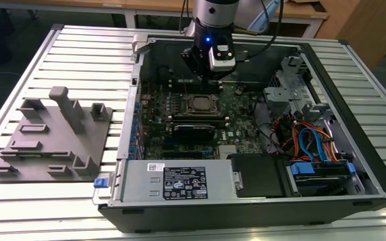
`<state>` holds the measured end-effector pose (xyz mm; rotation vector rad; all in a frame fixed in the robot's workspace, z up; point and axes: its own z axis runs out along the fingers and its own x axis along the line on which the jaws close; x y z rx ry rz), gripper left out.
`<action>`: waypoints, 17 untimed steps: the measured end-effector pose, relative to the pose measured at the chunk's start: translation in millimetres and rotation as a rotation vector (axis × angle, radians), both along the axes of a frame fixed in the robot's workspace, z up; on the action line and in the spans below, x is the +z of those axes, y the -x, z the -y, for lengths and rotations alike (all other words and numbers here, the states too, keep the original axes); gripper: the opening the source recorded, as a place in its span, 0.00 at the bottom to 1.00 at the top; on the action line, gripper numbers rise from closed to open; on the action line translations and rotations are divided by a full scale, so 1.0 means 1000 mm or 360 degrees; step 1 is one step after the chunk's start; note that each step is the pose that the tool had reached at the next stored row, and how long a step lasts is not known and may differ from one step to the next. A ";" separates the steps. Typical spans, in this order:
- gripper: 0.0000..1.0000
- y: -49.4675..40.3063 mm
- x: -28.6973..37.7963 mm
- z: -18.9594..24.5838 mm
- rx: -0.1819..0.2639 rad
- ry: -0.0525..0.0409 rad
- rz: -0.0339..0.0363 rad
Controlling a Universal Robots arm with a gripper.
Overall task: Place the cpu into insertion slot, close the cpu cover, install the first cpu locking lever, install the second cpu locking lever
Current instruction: 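Install the first cpu locking lever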
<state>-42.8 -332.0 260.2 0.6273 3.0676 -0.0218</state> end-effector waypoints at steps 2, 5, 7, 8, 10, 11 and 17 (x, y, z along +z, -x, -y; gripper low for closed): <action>0.10 0.0000 0.0000 0.0000 0.0000 0.0000 0.0000; 0.10 0.0004 0.0000 0.0000 0.0001 0.0000 0.0000; 0.10 0.0007 -0.0003 0.0000 0.0042 0.0000 0.0000; 0.10 0.0007 -0.0007 0.0000 0.0071 0.0000 0.0000; 0.10 0.0006 -0.0016 0.0000 0.0128 0.0000 0.0000; 0.10 0.0006 -0.0020 0.0000 0.0157 0.0000 0.0000; 0.10 0.0048 -0.0036 0.0000 0.0247 0.0000 0.0000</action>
